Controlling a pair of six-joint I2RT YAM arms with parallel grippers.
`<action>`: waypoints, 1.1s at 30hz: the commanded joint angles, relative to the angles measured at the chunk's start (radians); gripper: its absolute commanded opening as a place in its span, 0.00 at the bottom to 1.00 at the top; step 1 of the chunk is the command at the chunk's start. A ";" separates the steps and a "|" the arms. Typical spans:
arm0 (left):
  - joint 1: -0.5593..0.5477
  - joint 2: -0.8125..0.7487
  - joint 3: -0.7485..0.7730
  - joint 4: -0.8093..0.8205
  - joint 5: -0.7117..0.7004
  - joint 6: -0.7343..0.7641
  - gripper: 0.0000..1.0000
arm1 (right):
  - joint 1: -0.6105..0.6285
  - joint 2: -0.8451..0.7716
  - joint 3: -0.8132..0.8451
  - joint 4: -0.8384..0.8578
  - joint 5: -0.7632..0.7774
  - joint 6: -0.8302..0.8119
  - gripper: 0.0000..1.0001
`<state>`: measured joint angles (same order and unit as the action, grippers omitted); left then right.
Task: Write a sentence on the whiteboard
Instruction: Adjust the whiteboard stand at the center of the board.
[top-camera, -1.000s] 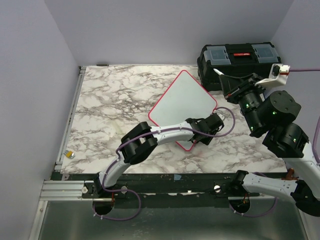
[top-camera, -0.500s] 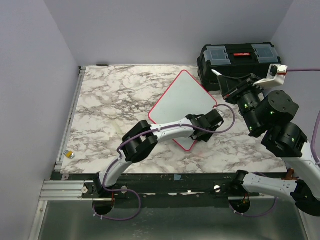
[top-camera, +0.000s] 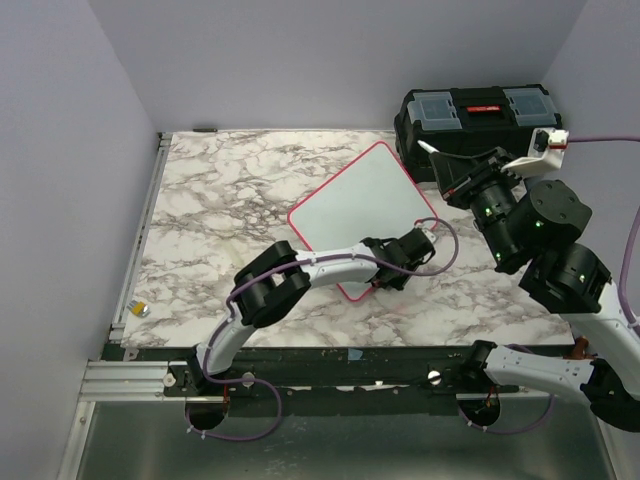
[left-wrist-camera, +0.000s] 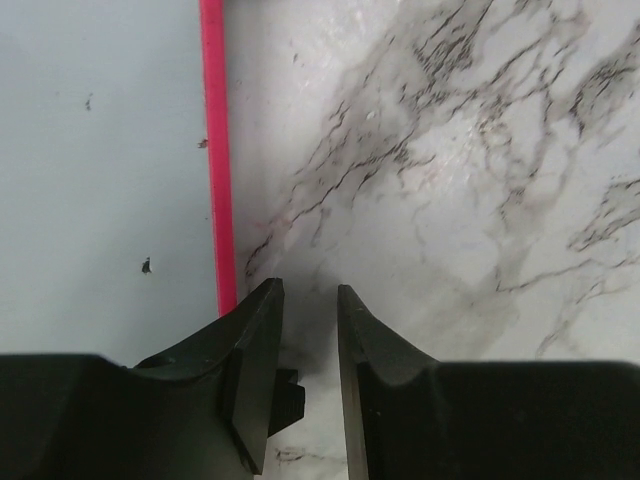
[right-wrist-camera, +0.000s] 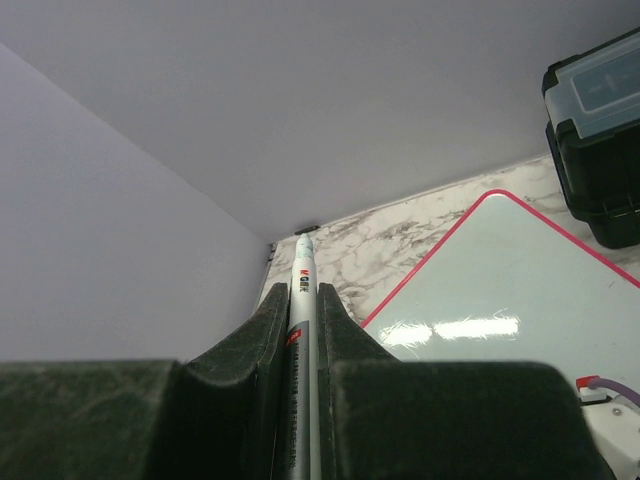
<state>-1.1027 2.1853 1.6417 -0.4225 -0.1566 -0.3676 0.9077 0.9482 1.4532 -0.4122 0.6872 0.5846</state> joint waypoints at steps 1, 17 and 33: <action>-0.002 -0.059 -0.130 -0.015 -0.032 -0.016 0.28 | -0.005 0.008 -0.018 0.013 -0.020 0.024 0.01; -0.016 -0.338 -0.326 0.078 0.038 0.027 0.44 | -0.005 0.003 -0.023 0.002 -0.001 0.031 0.01; 0.090 -0.720 -0.296 -0.072 0.113 0.283 0.97 | -0.006 0.005 -0.009 -0.011 0.048 0.003 0.01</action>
<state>-1.0962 1.5543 1.3151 -0.4149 -0.1177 -0.1852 0.9077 0.9520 1.4403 -0.4129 0.6975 0.6010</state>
